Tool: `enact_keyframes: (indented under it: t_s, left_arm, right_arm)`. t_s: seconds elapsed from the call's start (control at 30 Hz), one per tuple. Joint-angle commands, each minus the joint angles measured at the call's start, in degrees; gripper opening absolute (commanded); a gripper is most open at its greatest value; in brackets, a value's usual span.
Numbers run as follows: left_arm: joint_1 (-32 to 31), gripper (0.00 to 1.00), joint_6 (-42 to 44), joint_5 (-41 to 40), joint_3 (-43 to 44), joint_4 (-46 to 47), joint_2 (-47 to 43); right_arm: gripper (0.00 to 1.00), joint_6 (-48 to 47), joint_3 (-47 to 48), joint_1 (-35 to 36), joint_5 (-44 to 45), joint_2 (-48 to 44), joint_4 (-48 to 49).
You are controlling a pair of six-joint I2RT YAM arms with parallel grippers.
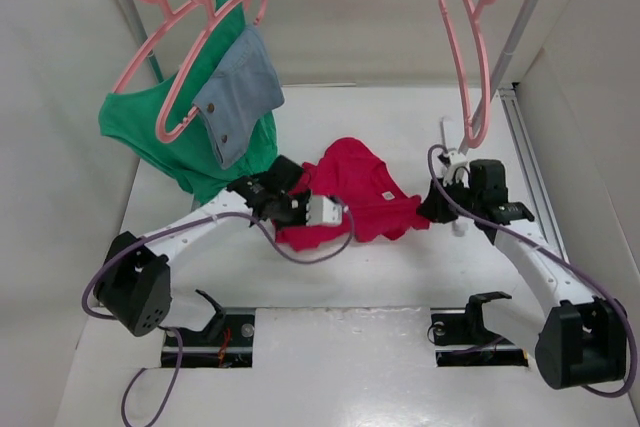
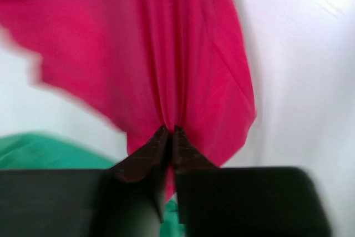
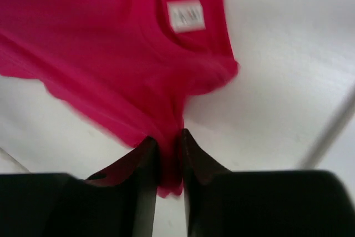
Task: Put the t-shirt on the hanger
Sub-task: Move the tshirt to the center of the board
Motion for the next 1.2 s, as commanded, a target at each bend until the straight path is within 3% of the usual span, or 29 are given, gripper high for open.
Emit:
enact_keyframes:
  t_s: [0.0,0.07,0.17,0.2,0.27,0.37,0.47,0.57,0.67,0.73,0.8,0.83,0.93,1.17]
  left_arm:
    - [-2.5,0.12,6.2,-1.5,-5.9,-20.1,-3.8]
    - [-3.7,0.37,12.9,0.9,-7.1,-24.9,-4.3]
    - [-3.7,0.55,13.8,0.9,-7.8,-25.8,-6.6]
    - [-3.7,0.61,13.0,0.4,-7.8,-24.8,-6.6]
    - [-3.7,0.62,8.9,-0.1,-7.8,-17.5,-7.4]
    - [-1.9,0.62,-4.4,-3.5,-7.2,-2.8,-6.0]
    - [-0.6,0.59,-15.0,-6.1,-4.2,4.9,-4.0]
    - [-0.6,0.58,-20.4,-6.7,-3.7,10.3,-4.8]
    - [0.0,0.58,-25.5,-7.2,-8.1,17.7,-10.2]
    - [0.5,0.6,-25.6,-6.7,-12.0,22.8,-17.5]
    - [0.5,0.69,-25.6,-5.9,-18.4,30.8,-22.2]
    - [0.5,0.83,-26.3,-5.9,-20.0,32.9,-25.4]
    - [0.5,0.89,-33.7,-9.0,-22.0,38.9,-27.0]
    - [0.5,0.86,-39.4,-13.2,-21.1,40.8,-25.3]
  right_arm:
    - [0.3,-0.3,-2.2,-1.5,3.8,-0.8,-9.0]
    - [0.74,0.8,-3.3,-1.5,4.5,-2.3,-11.3]
    - [0.99,1.3,-4.0,-1.5,3.9,-3.7,-11.3]
    - [0.99,1.9,-4.0,-1.5,4.6,-3.7,-10.7]
    - [0.99,1.9,-3.3,-1.5,4.6,-3.7,-10.2]
    - [0.99,1.9,-0.3,-1.5,5.5,-4.2,-10.2]
    - [0.99,1.9,1.9,0.6,9.3,-6.0,-12.4]
    - [0.99,1.3,3.8,3.0,12.7,-6.7,-16.0]
    - [0.99,0.7,3.2,7.5,10.3,-3.3,-13.7]
    - [0.99,0.0,5.8,14.5,10.9,2.2,-13.2]
    - [0.99,-2.2,9.0,20.9,16.1,6.3,-14.4]
    - [0.99,-3.1,13.0,27.5,18.0,8.3,-15.2]
    - [0.99,-8.7,19.1,38.4,22.7,14.4,-17.2]
    - [0.99,-13.2,26.4,41.4,21.8,5.4,-10.4]
